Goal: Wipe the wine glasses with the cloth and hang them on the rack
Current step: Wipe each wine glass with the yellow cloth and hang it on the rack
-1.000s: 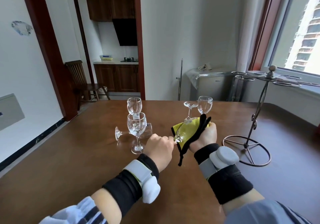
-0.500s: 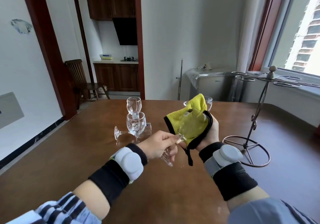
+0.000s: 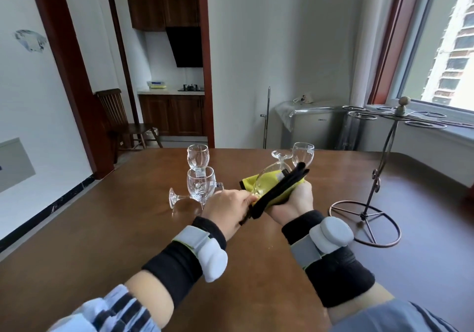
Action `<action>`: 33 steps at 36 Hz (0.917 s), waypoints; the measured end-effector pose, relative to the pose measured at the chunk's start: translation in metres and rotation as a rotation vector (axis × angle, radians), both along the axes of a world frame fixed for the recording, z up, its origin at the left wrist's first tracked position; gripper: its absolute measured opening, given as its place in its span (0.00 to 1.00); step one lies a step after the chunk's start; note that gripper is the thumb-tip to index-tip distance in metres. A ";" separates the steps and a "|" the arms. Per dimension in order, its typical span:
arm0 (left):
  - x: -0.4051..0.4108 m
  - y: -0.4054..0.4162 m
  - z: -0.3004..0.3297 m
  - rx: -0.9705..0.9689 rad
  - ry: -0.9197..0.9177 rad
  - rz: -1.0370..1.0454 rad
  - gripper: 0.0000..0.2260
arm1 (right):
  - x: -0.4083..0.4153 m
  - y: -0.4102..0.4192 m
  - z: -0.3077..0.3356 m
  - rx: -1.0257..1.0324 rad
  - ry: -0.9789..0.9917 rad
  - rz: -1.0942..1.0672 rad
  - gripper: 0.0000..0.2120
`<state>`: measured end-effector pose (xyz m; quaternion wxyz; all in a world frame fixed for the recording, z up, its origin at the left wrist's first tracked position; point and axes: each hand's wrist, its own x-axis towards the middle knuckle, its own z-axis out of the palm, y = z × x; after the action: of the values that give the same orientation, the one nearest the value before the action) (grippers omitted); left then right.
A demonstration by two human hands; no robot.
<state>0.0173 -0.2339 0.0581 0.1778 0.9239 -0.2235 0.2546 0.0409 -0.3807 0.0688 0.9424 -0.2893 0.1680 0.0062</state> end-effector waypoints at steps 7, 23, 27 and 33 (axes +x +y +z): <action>0.002 0.003 -0.003 0.114 -0.169 -0.077 0.19 | -0.009 -0.006 0.009 -0.018 -0.163 -0.056 0.14; -0.024 -0.024 0.016 -1.019 0.773 -0.407 0.16 | -0.035 0.006 0.034 -0.104 -0.363 -0.003 0.25; -0.018 -0.028 0.011 -1.078 0.680 -0.351 0.14 | -0.031 0.017 0.038 -0.103 -0.279 -0.122 0.22; -0.006 -0.023 0.006 -0.793 0.482 -0.161 0.23 | -0.022 0.025 0.022 -0.118 -0.076 -0.150 0.20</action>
<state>0.0111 -0.2572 0.0639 0.5829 0.7973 -0.1323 0.0840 0.0185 -0.3555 0.0912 0.9271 -0.3312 0.1536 -0.0852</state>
